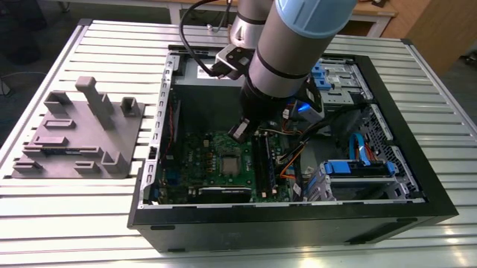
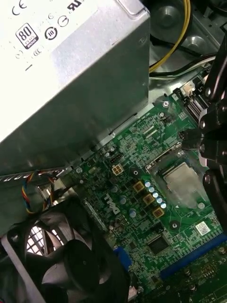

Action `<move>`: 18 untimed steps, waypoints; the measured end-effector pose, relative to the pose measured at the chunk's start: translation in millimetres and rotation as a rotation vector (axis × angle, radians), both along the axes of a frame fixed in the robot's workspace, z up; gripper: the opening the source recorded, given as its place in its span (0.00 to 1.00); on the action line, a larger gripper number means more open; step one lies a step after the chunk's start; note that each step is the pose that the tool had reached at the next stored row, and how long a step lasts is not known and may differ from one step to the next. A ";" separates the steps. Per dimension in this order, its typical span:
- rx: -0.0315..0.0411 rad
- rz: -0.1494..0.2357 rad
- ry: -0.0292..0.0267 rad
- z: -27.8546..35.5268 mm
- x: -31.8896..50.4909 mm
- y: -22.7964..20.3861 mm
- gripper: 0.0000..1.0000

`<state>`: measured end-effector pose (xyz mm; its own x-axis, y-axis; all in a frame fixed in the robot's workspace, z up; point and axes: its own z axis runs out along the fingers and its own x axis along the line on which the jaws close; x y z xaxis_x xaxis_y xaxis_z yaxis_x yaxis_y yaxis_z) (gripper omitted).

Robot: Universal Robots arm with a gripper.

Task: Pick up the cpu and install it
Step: 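Close the cpu cover, then install the first cpu locking lever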

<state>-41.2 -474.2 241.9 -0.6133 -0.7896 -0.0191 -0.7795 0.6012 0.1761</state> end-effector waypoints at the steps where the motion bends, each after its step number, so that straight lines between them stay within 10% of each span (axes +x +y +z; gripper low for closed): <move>1: -0.0001 0.000 0.0000 0.0 0.0 -0.1 0.10; 18: -0.0001 0.002 0.0001 -0.1 -6.8 -2.2 0.10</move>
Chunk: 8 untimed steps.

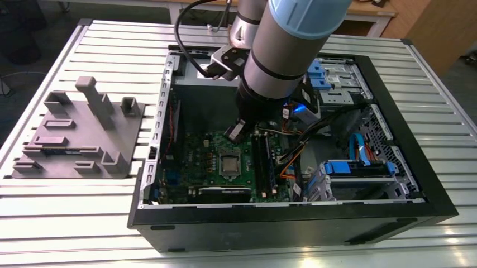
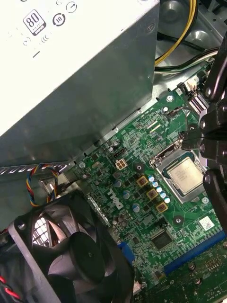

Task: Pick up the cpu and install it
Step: 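Install the first cpu locking lever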

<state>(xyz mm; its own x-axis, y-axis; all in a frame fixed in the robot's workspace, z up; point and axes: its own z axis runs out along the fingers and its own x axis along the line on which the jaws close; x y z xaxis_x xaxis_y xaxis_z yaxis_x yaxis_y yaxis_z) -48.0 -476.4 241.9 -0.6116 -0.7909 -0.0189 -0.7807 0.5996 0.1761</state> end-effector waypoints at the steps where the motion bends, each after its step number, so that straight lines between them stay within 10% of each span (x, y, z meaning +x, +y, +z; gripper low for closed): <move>1: -0.0001 0.000 0.0000 0.0 0.0 0.0 0.10; 8: -0.0001 0.000 0.0024 0.0 7.4 0.0 0.10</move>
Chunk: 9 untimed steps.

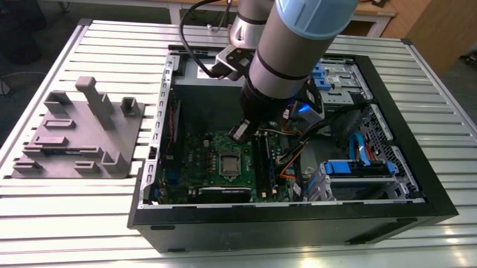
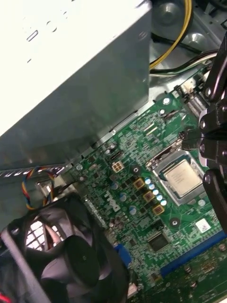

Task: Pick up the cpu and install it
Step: 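Install the first cpu locking lever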

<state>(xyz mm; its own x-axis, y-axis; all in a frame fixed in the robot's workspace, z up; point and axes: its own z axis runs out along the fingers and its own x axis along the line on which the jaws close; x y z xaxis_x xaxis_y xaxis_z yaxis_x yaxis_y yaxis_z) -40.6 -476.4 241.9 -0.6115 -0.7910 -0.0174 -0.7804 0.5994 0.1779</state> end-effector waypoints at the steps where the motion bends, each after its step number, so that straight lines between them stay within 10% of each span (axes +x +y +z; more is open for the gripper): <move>1: 0.0000 0.000 0.0011 0.0 2.3 0.2 0.10; 9: 0.0006 0.000 0.0034 -0.3 11.2 8.1 0.10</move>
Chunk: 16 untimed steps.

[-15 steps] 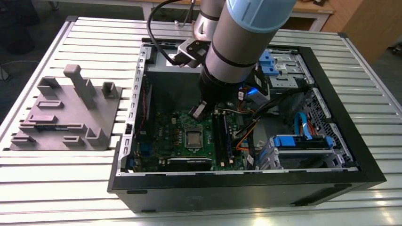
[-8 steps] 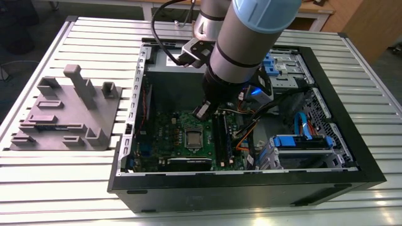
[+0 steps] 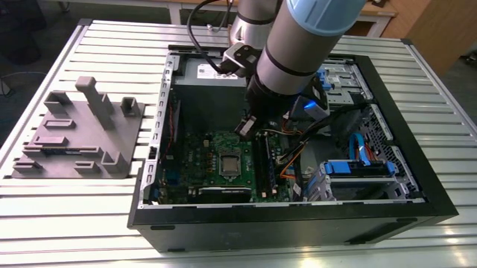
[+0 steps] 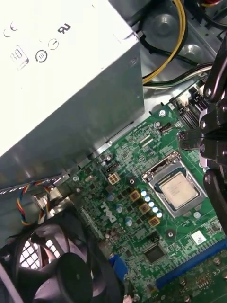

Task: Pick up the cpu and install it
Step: 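Install the first cpu locking lever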

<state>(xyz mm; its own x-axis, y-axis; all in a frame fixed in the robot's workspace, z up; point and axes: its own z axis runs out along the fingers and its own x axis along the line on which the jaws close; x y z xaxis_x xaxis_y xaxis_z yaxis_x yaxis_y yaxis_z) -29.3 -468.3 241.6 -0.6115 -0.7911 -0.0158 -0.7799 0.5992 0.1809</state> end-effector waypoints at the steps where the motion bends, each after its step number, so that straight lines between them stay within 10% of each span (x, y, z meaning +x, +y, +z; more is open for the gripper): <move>1: 0.0001 0.000 0.0000 0.0 0.4 0.0 0.10; 9: 0.0121 0.000 -0.0243 -0.1 1.0 0.7 0.10; 16: 0.0122 0.000 -0.0245 -0.2 2.4 10.4 0.10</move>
